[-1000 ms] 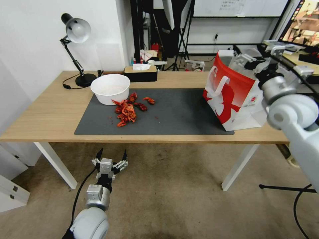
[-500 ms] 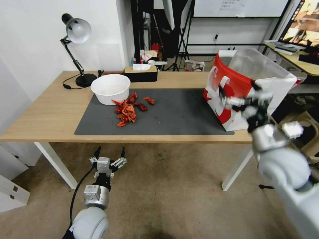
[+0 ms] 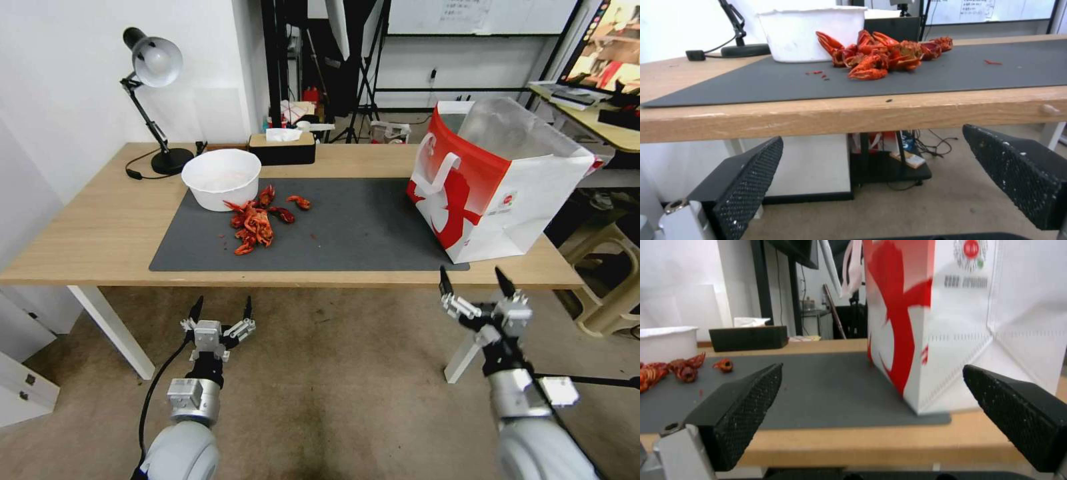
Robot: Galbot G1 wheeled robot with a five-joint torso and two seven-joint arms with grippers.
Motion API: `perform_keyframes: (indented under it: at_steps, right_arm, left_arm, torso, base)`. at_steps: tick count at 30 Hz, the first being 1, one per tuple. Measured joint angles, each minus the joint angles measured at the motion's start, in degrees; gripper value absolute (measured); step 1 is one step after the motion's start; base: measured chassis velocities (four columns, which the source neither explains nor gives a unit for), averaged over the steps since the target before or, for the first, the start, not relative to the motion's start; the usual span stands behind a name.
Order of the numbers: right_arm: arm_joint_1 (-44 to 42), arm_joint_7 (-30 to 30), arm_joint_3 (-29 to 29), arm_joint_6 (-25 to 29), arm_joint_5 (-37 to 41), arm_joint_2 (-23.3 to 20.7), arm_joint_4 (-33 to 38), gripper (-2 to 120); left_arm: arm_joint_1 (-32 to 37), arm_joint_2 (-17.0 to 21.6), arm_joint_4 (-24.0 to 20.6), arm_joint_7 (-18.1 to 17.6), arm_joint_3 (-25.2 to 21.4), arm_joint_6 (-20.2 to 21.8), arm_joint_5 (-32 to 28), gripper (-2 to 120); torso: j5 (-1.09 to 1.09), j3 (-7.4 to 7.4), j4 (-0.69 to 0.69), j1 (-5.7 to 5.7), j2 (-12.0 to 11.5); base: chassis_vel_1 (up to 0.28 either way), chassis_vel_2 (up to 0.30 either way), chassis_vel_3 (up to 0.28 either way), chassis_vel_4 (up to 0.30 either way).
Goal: Close the takeout container lid, then place the container into the takeout bag.
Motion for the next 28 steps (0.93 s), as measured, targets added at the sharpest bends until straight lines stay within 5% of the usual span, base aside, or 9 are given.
perform_keyframes:
  at_steps: [28]
  right_arm:
    - [1.6,-1.0,-1.5,0.8,0.2,1.0,-4.8,100]
  left_arm:
    - [0.2,-1.7,-0.1,0.2,0.0,-0.8,0.7,100]
  torso:
    - [0.00,0.01,-0.01,0.01,0.0]
  base:
    - [0.000,0.000,0.000,0.000]
